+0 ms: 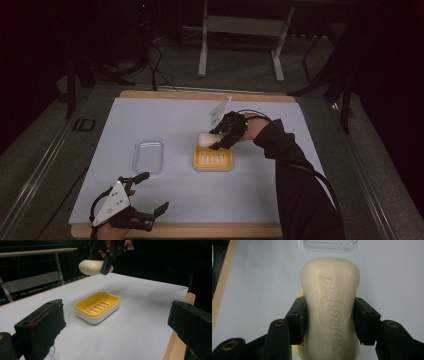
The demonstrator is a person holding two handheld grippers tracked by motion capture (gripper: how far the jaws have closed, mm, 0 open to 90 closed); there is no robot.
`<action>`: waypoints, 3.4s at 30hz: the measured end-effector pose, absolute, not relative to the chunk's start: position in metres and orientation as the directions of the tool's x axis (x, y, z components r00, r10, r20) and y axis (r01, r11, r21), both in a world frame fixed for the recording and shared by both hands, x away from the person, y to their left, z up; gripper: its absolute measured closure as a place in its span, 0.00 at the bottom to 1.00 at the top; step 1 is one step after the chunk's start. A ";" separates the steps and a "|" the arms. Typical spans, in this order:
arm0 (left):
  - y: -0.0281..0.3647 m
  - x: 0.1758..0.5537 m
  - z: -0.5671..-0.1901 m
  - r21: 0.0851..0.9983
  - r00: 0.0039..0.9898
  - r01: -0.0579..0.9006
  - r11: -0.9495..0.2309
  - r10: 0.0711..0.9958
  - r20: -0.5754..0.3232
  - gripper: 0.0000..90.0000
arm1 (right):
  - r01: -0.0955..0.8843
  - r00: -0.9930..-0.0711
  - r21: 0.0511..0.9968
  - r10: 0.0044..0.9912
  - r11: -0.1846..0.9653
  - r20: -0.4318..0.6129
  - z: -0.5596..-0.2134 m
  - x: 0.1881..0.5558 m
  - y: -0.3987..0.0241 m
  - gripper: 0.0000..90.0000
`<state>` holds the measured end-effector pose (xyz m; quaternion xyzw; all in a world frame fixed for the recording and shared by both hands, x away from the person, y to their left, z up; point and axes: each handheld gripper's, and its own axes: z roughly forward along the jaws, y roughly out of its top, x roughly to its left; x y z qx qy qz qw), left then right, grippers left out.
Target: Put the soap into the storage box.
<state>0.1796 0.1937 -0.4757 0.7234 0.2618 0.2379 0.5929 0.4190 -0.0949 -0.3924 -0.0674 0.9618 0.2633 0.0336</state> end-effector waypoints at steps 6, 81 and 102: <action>0.194 0.179 -0.476 0.982 0.749 0.096 -0.160 0.662 0.035 0.01 | -0.122 -0.992 0.542 -0.095 0.831 -0.078 -0.418 0.422 -0.100 0.55; 0.192 0.180 -0.477 0.978 0.749 0.102 -0.181 0.661 0.044 0.01 | 0.199 -0.959 0.412 0.262 0.889 -0.104 -0.422 0.425 -0.127 0.14; 0.190 0.181 -0.478 0.977 0.752 0.107 -0.183 0.658 0.040 0.01 | 0.355 -0.876 0.556 0.475 0.752 -0.082 -0.420 0.392 -0.178 0.13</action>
